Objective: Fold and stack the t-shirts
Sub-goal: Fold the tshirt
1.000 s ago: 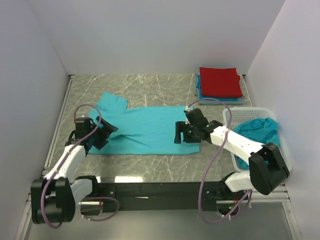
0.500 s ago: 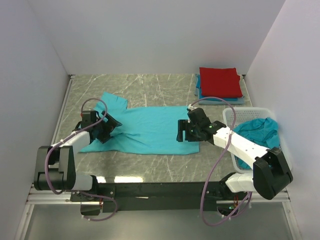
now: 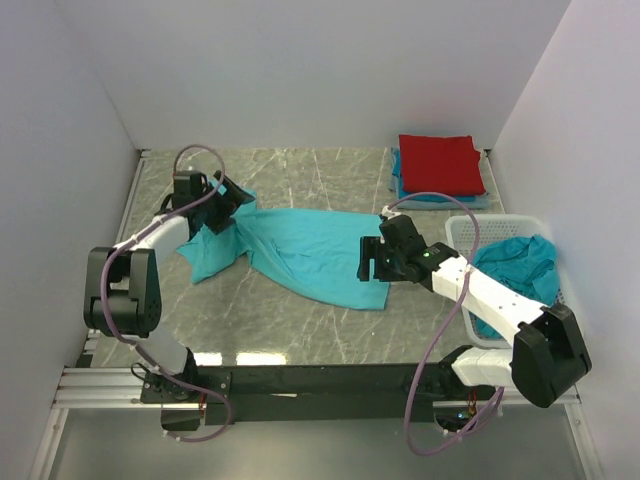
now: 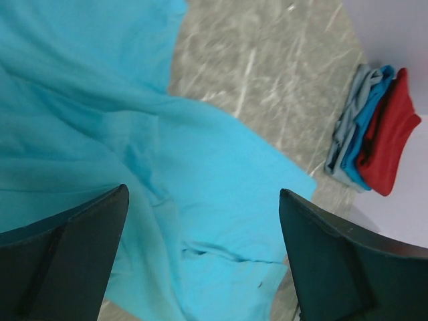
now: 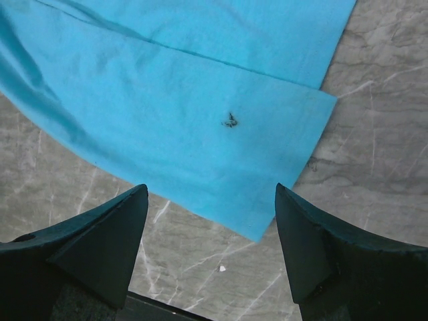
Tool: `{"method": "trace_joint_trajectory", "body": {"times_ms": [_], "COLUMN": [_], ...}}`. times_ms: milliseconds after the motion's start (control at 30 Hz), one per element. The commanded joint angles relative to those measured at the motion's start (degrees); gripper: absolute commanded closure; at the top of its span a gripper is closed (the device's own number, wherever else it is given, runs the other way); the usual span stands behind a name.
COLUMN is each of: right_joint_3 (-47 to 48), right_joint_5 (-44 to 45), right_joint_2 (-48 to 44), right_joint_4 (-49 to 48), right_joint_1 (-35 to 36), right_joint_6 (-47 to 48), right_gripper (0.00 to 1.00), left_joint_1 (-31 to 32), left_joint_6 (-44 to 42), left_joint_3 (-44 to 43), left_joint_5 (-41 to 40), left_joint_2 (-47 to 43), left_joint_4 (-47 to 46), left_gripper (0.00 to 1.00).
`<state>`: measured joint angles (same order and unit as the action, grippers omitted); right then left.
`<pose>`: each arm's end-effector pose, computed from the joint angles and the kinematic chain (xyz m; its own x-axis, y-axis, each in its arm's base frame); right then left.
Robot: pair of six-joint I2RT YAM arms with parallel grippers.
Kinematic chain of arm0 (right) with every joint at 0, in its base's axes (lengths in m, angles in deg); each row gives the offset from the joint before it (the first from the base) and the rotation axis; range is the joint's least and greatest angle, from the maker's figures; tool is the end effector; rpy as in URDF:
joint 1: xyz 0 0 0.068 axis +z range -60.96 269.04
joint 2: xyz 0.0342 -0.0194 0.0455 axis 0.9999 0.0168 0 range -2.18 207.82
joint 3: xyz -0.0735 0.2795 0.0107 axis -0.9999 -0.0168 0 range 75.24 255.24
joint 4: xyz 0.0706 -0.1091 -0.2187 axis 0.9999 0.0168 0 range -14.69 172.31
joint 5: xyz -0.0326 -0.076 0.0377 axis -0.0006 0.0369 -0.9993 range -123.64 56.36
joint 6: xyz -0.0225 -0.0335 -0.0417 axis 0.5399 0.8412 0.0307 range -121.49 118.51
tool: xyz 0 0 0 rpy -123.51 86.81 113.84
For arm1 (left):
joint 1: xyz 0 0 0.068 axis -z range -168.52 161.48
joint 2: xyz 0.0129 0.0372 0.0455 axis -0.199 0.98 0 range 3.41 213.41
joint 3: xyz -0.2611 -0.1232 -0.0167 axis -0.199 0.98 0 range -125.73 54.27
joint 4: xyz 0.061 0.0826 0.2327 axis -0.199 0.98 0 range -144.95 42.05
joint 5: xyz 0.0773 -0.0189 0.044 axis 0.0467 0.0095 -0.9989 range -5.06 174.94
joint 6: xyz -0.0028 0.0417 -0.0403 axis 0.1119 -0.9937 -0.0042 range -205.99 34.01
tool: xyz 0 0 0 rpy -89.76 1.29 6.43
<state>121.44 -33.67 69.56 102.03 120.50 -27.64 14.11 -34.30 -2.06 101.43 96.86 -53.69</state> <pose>0.2072 0.1267 0.2406 -0.8357 0.0054 -0.5492 -0.1715 0.9474 0.2702 0.3508 -0.0279 0.2278 -0.5935 -0.7259 -0.3477 -0.3216 0.6099 -0.7243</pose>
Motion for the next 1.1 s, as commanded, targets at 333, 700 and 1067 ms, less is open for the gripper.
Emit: {"method": "trace_joint_trajectory", "body": {"times_ms": [333,700,1067], "right_joint_3": [2.1,0.9,-6.8], "right_joint_5": [0.2,-5.7,-5.9], "right_joint_2": [0.1,10.2,11.6], "right_joint_4": [-1.1,-8.3,-9.2], "right_joint_1": [-0.5,0.7,0.6], "right_joint_6": [-0.7,-2.1,-4.4], "right_gripper": [0.17,0.17,0.17], "left_joint_1": [0.7,-8.4,-17.4], "left_joint_6": [-4.9,-5.1,-3.3], "left_joint_3": [3.7,17.7,25.2], "left_joint_5": [-4.9,-5.9,-12.4], "left_joint_2": [-7.5,-11.2,-15.5], "left_joint_4": [10.2,5.0,7.4], "left_gripper": [0.01,0.01,0.01]}}
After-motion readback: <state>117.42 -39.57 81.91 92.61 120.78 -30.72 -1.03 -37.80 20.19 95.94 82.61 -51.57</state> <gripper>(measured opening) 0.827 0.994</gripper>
